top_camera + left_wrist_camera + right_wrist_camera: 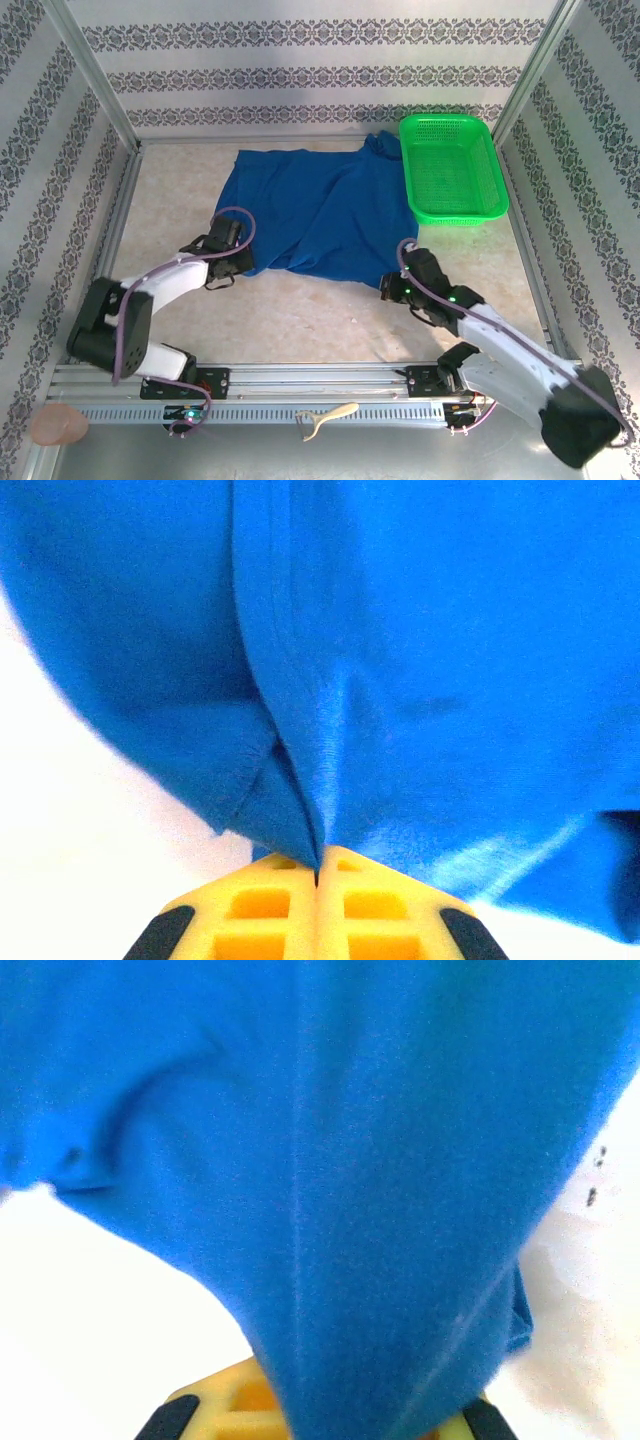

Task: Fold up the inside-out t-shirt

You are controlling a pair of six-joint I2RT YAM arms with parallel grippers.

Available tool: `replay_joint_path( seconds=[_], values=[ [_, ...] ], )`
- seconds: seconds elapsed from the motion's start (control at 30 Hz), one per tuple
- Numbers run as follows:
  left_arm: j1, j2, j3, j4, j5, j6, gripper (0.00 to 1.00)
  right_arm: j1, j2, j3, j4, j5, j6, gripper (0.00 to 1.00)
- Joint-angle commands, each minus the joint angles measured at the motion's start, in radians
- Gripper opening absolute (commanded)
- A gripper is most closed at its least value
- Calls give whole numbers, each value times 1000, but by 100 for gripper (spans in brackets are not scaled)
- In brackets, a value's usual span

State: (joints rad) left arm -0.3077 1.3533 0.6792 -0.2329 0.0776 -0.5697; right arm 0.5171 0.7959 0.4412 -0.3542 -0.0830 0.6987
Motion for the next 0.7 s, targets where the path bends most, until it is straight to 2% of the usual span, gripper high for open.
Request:
replay_joint_path(
  seconds=[0.0, 0.1, 0.2, 0.27, 0.37, 0.47, 0.5, 0.53, 0.57, 0.6, 0.67],
  values=[
    [0, -227, 63, -198, 14, -26, 0, -15, -188, 109, -249, -63, -24, 0],
    [7, -402, 108, -331, 47, -77, 0, -30, -281, 237, -414, -86, -31, 0],
    [24, -472, 152, -378, 63, -106, 0, -43, -252, 342, -465, -99, -50, 0],
    [67, -440, 174, -354, 103, -107, 0, -64, -170, 383, -424, -137, -72, 0],
    [169, -313, 196, -265, 191, -107, 0, -125, -10, 414, -284, -170, -102, 0],
    [249, -130, 240, -154, 254, -105, 0, -279, 206, 423, -70, -324, -68, 0],
    [263, -46, 276, -142, 260, -94, 0, -315, 290, 437, 10, -354, -56, 10],
    [274, 31, 315, -131, 272, -82, 0, -340, 366, 467, 41, -358, -53, 32],
    [283, 91, 349, -125, 282, -73, 1, -356, 426, 502, 50, -373, -64, 43],
    [292, 155, 386, -119, 299, -62, 8, -364, 485, 544, 45, -374, -84, 50],
    [302, 242, 446, -132, 296, -40, 24, -365, 521, 591, 23, -347, -107, 54]
  ],
)
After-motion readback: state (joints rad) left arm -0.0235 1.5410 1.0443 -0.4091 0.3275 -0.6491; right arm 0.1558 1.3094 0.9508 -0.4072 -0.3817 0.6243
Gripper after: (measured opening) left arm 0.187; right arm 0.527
